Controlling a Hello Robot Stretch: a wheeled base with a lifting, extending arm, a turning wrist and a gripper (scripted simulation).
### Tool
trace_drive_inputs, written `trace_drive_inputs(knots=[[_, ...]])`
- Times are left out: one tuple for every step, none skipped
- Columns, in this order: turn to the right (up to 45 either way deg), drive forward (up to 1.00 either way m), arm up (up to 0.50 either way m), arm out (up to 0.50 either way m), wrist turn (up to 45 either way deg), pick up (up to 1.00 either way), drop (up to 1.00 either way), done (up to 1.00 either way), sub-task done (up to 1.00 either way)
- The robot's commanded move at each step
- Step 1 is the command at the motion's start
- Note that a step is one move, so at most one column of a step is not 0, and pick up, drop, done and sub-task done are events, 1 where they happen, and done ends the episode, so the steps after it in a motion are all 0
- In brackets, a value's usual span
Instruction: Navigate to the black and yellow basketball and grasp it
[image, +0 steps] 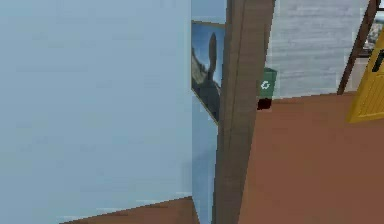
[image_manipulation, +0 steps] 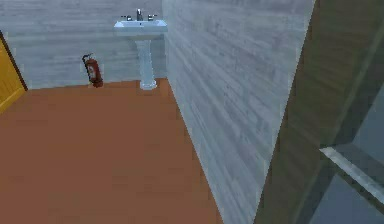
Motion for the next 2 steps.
trace_drive_inputs(knots=[[-12.0,0.00,0.00,0.00,0.0,0.00,0.00,0.00,0.00],[0.0,0.15,0.00,0.00,0.0,0.00,0.00,0.00,0.00]])
